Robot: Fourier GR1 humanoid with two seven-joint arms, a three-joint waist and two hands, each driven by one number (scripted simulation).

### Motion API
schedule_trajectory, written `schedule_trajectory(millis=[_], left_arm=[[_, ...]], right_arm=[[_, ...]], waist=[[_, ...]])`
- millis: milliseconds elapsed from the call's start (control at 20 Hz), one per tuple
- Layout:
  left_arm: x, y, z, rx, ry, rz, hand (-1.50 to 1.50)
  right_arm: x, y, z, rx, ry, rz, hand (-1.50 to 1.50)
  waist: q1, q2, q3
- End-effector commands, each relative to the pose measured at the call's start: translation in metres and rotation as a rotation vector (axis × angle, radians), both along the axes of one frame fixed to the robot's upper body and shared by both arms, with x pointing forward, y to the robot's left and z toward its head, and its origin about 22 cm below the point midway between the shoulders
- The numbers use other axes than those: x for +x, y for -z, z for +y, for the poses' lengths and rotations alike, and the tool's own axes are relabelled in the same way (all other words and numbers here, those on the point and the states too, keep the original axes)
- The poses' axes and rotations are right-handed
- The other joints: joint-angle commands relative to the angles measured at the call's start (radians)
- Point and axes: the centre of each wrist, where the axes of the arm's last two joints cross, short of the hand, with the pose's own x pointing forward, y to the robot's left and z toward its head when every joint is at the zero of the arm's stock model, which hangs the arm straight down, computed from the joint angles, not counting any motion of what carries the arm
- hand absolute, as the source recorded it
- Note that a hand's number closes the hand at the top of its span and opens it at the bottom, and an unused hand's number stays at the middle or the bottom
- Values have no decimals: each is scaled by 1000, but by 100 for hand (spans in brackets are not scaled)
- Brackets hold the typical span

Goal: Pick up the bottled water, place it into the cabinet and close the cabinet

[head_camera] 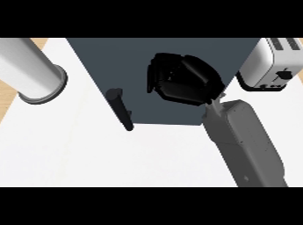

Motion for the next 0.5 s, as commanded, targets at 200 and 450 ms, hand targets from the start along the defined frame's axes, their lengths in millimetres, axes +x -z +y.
schedule_trajectory(millis=[200,450], left_arm=[[5,2,2,-9,27,8,-150],[9,6,2,-15,45,20,-150]], right_arm=[[30,-22,35,4,16,59,150],[30,-27,35,27,4,64,150]], waist=[[39,39,-15],[31,39,-15]])
